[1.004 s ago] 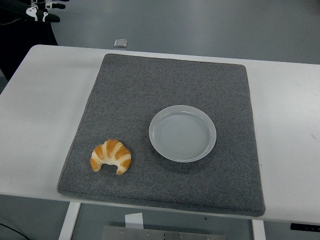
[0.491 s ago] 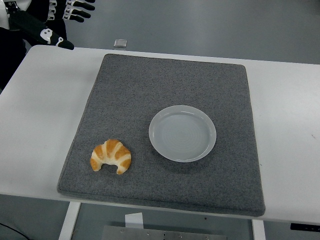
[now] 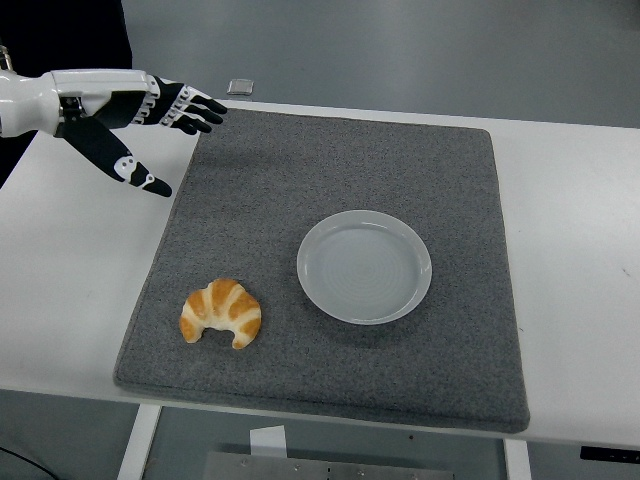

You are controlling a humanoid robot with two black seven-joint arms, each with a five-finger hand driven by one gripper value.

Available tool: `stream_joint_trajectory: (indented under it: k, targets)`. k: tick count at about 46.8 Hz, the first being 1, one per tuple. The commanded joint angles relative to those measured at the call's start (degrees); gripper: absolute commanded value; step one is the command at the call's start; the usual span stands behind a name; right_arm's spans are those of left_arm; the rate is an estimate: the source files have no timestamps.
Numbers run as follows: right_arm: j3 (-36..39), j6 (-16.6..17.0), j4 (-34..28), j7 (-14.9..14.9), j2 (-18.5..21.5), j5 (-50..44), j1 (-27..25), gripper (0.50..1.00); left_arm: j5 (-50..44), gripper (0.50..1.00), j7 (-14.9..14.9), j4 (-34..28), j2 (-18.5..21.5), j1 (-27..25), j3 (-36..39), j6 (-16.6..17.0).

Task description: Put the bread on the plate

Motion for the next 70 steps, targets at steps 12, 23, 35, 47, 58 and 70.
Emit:
stream_joint_trajectory:
  k: [12, 23, 35, 47, 58, 70]
  targets:
    - [0.0, 0.0, 0.0, 0.0, 0.0, 0.01, 0.0, 0.952, 10.04, 0.986, -0.26, -7.03, -1.22, 8.02, 0.12, 11.6]
    - [0.0, 0.0, 0.0, 0.0, 0.0, 0.01, 0.0, 0.952, 21.91, 0.99, -0.44, -10.19, -4.03, 14.88, 0.21, 18.99]
    - [0.0, 0.0, 0.0, 0.0, 0.0, -0.07, 0.0, 0.952, 28.31, 0.988, -0.44, -10.81, -6.58, 17.78, 1.43, 18.99]
    - [0.0, 0.0, 0.0, 0.0, 0.0, 0.01, 0.0, 0.952, 37.29, 0.988, -1.49, -10.72, -8.78, 21.12, 1.96, 22.16]
    - [0.0, 0.0, 0.0, 0.0, 0.0, -0.07, 0.0, 0.954, 42.39, 0.986, -1.49, -10.2, -11.24, 23.41, 2.4, 25.06]
    - [0.0, 0.0, 0.0, 0.0, 0.0, 0.01, 0.0, 0.952, 42.57, 0.879, -2.37, -9.93, -11.41, 23.32, 3.28, 26.11]
